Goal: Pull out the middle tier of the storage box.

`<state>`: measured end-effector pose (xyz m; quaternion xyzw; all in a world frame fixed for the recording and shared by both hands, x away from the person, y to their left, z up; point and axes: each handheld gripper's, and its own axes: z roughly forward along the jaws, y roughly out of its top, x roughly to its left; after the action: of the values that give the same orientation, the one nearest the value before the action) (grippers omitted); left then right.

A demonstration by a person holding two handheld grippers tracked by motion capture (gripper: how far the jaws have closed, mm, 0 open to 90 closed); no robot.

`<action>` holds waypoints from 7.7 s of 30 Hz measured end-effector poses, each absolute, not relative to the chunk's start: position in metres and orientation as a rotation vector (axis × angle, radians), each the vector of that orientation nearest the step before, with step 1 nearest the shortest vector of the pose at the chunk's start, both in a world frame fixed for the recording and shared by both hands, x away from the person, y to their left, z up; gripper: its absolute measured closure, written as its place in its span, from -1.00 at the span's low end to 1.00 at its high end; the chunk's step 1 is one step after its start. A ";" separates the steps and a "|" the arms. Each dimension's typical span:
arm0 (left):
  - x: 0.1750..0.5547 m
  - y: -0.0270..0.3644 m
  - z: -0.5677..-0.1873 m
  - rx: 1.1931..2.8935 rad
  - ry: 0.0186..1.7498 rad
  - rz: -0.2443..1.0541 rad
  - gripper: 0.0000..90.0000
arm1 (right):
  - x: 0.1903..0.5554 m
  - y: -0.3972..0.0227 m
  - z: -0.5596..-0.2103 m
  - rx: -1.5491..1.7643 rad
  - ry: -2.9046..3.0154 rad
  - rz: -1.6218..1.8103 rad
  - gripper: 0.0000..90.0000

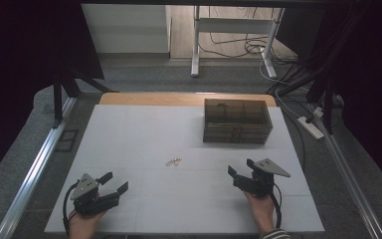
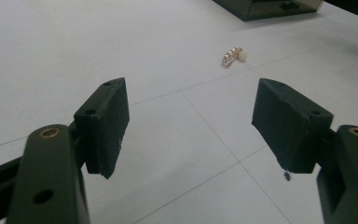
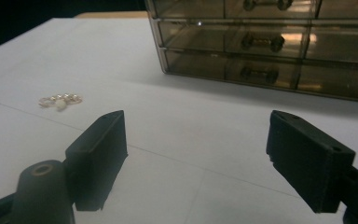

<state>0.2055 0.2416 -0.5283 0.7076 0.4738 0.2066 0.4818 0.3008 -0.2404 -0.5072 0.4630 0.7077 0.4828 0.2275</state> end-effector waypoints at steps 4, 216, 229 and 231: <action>0.206 0.242 -0.528 1.724 1.154 0.502 -0.38 | 0.308 -0.242 -0.506 1.305 1.974 1.285 -0.51; 0.288 0.105 -0.494 1.920 0.982 0.485 -0.19 | 0.371 -0.335 -0.470 1.293 2.164 1.132 -0.04; 0.337 0.060 -0.483 1.945 1.016 0.455 -0.08 | 0.384 -0.340 -0.471 1.268 2.185 1.101 0.25; 0.343 0.056 -0.482 1.950 1.028 0.460 -0.05 | 0.386 -0.341 -0.471 1.265 2.179 1.087 0.30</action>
<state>0.3430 0.0561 -0.4817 0.7818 0.4121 0.1844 0.4301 0.3863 -0.3412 -0.4708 0.4519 0.7785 0.3883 0.1975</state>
